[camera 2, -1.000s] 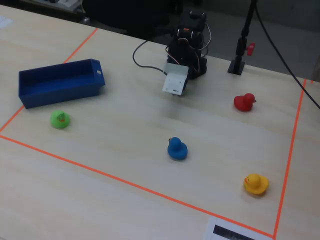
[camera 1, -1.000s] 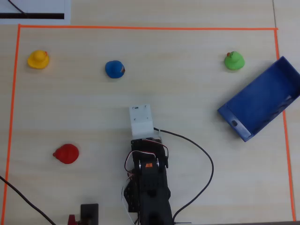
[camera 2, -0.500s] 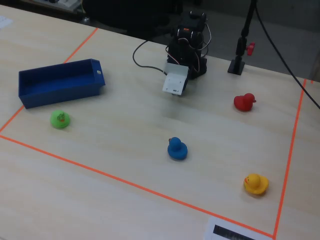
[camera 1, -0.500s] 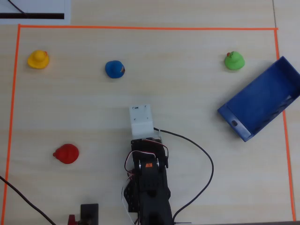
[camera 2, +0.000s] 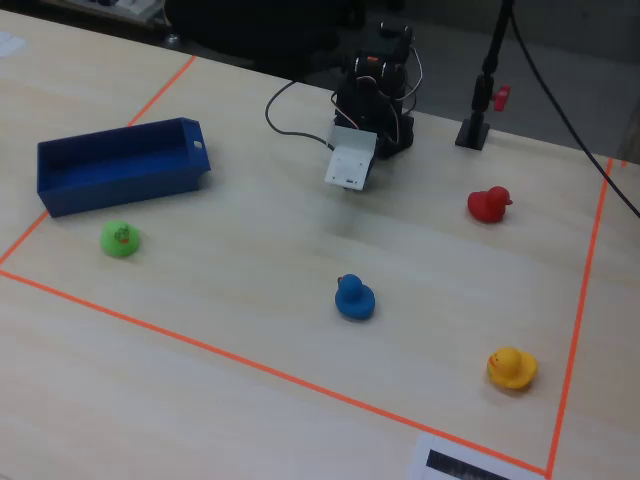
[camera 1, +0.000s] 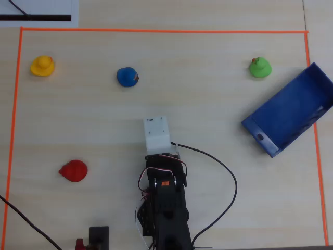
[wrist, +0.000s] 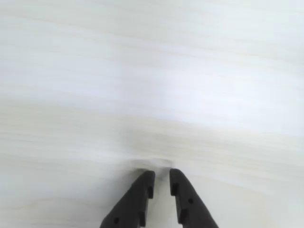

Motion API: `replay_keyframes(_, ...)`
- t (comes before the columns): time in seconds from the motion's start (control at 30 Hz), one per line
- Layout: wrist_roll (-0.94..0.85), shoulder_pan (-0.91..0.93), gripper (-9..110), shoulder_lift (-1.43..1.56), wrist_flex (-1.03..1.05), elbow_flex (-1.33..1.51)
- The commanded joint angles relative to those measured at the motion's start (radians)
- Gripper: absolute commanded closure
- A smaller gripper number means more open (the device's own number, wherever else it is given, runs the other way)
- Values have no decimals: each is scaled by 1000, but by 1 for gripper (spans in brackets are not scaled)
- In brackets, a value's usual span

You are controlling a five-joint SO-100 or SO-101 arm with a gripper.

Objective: Grasp green duck and put it into box.

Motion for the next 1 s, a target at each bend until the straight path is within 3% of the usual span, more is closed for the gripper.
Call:
replay_keyframes(0.0,2,3,101,-12,17,2)
replay_keyframes(0.47,0,9,101,-35,-25,2)
replay_keyframes(0.67,3,110,101,-515,-623,-206)
replay_keyframes(0.87,181,227,101,-1120,-848,-879)
replay_keyframes(0.97,310,316,100,-1391,-1177,-1155)
